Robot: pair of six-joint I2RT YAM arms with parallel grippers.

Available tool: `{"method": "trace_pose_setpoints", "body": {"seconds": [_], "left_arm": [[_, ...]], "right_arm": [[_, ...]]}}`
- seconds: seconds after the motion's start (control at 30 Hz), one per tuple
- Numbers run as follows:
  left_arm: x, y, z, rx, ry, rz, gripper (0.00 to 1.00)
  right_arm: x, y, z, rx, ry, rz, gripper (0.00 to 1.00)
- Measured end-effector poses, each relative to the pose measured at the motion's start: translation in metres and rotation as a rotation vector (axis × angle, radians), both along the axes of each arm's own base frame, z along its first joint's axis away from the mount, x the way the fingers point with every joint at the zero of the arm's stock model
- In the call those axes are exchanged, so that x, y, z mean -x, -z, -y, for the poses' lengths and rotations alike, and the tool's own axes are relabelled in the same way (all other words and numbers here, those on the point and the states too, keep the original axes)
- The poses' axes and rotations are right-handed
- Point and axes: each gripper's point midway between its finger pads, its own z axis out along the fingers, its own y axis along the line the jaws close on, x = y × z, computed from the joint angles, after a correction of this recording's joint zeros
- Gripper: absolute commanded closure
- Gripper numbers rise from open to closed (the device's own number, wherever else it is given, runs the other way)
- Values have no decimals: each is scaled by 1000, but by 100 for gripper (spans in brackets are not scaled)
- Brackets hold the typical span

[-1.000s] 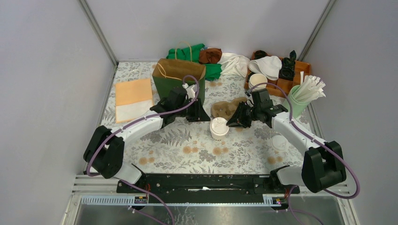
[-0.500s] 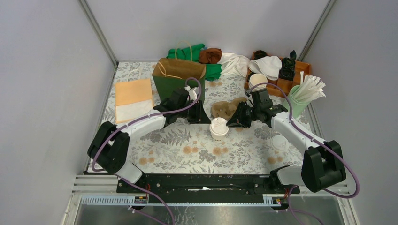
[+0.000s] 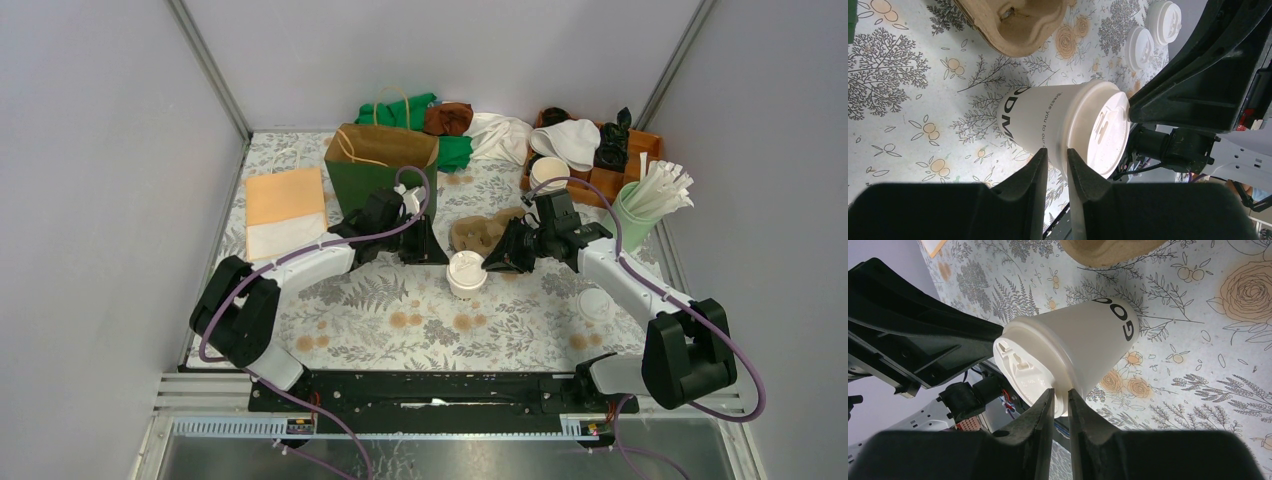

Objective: Pack the takeout coffee
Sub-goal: Close the cup lid on the coffee cup.

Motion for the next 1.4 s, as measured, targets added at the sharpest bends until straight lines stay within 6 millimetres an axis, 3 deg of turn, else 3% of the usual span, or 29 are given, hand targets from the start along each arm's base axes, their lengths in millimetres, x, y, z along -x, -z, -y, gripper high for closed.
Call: {"method": "trace_pose_setpoints", "body": {"seconds": [0.57,1.4], "left_arm": [[-1,0,0,-5,6,2,76],[-1,-1,-1,-22,6,-2,76]], "right_arm": [[-5,-12,1,9,-9,38,68],[0,-1,10,62,2,26,81]]}}
